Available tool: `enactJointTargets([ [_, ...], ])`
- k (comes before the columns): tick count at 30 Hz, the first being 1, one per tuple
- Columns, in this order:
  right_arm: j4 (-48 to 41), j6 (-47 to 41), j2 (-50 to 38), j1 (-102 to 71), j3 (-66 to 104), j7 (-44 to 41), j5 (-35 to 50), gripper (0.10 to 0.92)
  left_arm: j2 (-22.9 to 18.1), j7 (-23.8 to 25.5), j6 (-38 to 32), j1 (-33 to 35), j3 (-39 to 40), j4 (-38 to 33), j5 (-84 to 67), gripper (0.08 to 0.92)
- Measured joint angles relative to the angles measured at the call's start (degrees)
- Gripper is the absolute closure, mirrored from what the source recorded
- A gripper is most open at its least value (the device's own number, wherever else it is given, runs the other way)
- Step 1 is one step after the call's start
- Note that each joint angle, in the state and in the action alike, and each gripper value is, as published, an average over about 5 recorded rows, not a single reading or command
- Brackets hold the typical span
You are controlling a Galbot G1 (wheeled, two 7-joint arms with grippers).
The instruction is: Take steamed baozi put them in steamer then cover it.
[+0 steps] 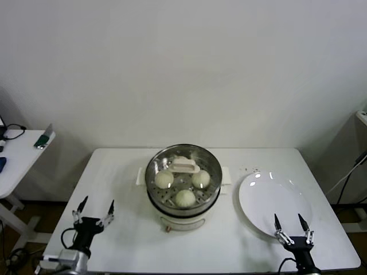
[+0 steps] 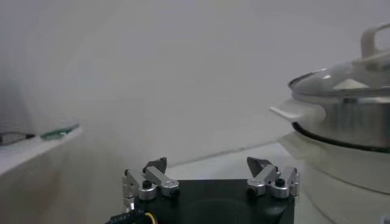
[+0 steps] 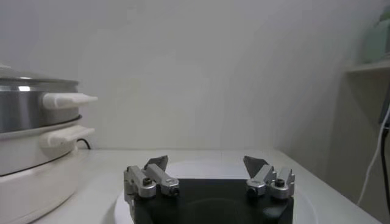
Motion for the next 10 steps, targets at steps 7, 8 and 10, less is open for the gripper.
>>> enactJointTargets([
  [7,0.1,0.3,0.1,-0.1,-0.1,-0.1,-0.1,0.203,-0.1,0.4,-3.7,0.6,-0.5,2.4,-5.2,0.177],
  [8,0.1,0.3,0.0,-0.1,-0.1,-0.1,-0.1,0.203,-0.1,0.4,-4.1,0.7,-0.5,2.6,-5.7,0.177],
  [10,0.1,0.4,0.0,-0.1,-0.1,-0.1,-0.1,0.203,-0.1,0.5,-4.4,0.7,-0.6,2.8,-6.1,0.177],
])
